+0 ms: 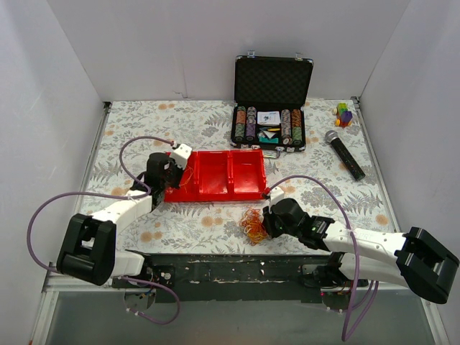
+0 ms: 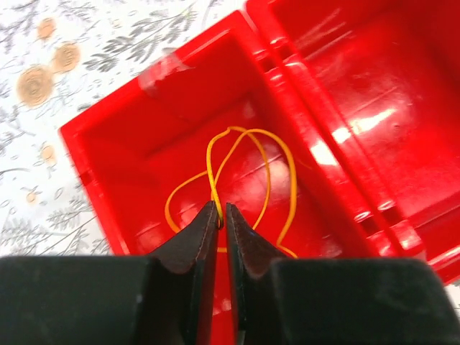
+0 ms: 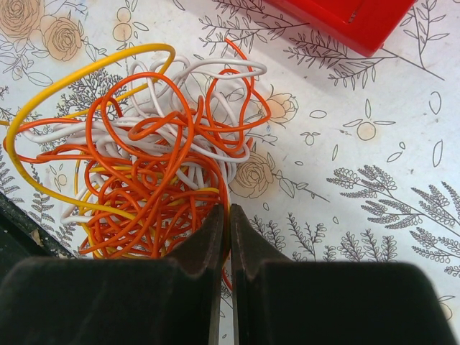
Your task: Untangle the cables
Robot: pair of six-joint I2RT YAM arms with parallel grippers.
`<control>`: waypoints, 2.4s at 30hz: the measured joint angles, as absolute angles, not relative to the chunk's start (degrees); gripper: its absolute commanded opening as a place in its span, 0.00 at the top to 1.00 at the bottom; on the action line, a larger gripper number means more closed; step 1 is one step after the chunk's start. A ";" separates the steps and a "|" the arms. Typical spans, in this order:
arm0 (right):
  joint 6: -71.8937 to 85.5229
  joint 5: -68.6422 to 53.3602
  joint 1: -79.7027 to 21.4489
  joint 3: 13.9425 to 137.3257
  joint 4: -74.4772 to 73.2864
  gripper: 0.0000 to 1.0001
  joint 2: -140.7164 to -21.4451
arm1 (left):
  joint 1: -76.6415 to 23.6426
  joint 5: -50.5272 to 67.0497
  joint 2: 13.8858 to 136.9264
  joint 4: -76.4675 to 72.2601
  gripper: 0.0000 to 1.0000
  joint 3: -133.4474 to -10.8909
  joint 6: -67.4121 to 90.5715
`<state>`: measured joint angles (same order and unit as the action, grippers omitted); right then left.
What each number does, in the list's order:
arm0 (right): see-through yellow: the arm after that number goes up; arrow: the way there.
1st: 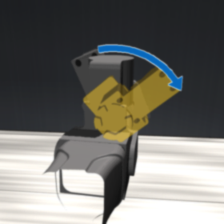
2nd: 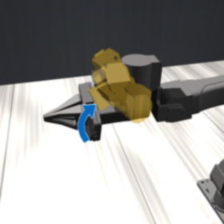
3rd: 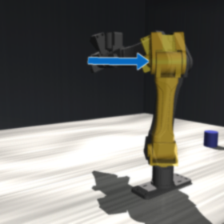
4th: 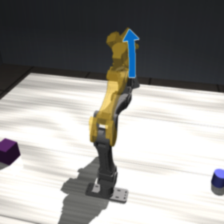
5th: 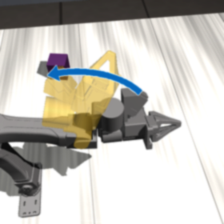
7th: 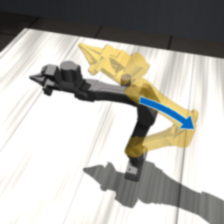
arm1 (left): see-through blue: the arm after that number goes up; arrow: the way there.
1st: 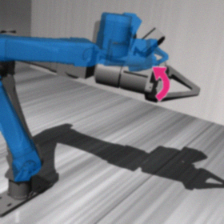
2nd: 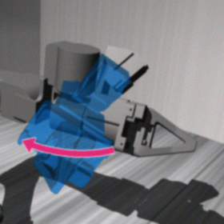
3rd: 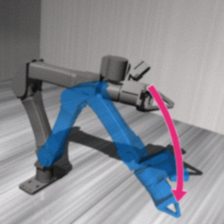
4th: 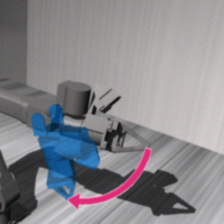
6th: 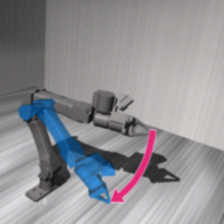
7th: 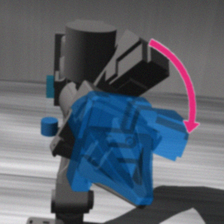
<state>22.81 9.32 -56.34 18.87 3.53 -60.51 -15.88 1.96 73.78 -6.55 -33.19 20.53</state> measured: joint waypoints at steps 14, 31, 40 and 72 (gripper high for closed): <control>22.81 9.32 -56.34 18.85 3.51 0.95 -60.25 | -16.95 3.92 73.97 3.77 0.22 -41.34 19.59; 22.17 9.26 -56.34 18.85 3.09 0.95 -58.48 | -32.36 34.50 69.67 15.94 0.23 -44.56 25.61; 21.56 9.28 -56.55 18.85 3.18 0.95 -58.70 | -40.71 36.69 79.05 14.76 0.20 -47.90 29.54; 21.02 9.04 -57.12 18.83 3.75 0.96 -57.78 | -47.37 28.80 86.00 15.33 1.00 -53.95 30.70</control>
